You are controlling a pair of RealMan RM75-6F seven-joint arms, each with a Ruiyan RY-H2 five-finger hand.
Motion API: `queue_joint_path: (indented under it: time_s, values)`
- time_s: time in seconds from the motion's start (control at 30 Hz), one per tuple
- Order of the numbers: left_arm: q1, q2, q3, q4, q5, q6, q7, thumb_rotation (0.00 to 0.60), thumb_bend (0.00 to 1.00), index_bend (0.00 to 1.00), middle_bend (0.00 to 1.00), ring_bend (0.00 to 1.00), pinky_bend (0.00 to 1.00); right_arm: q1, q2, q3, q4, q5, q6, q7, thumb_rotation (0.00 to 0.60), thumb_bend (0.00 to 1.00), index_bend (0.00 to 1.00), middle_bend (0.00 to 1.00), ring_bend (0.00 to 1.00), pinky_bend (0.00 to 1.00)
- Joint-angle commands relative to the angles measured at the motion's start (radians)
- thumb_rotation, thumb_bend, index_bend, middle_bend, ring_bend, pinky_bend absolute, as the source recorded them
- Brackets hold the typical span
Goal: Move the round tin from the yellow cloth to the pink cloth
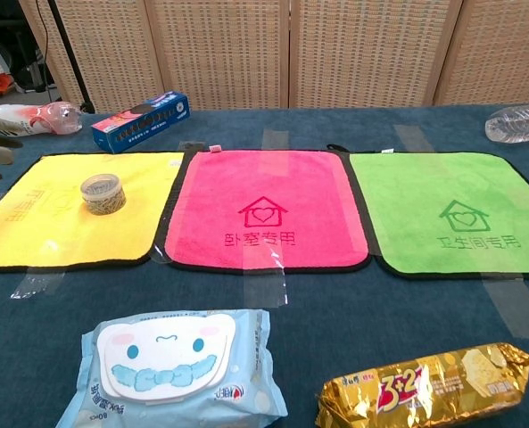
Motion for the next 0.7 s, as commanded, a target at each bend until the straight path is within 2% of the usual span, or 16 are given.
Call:
queue_joint_path:
  time_s: [0.03,0.4,0.7]
  values:
    - [-0.048,-0.044,-0.032,0.053,-0.056,-0.069,-0.029,0.600,0.22,0.00,0.00,0.00,0.00,0.002,-0.005,0.006,0.012,0.018,-0.009,0.000,0.600,0.22,0.06,0.00,0.00,0.03]
    - [-0.112,-0.116,-0.027,0.168,-0.145,-0.167,-0.003,0.600,0.22,0.00,0.00,0.00,0.00,0.009,-0.017,0.016,0.037,0.067,-0.038,-0.006,0.600,0.21,0.06,0.00,0.00,0.03]
    - [-0.125,-0.130,-0.017,0.212,-0.207,-0.169,0.025,0.600,0.22,0.00,0.00,0.00,0.00,0.008,-0.019,0.016,0.038,0.078,-0.039,-0.014,0.600,0.21,0.06,0.00,0.00,0.03]
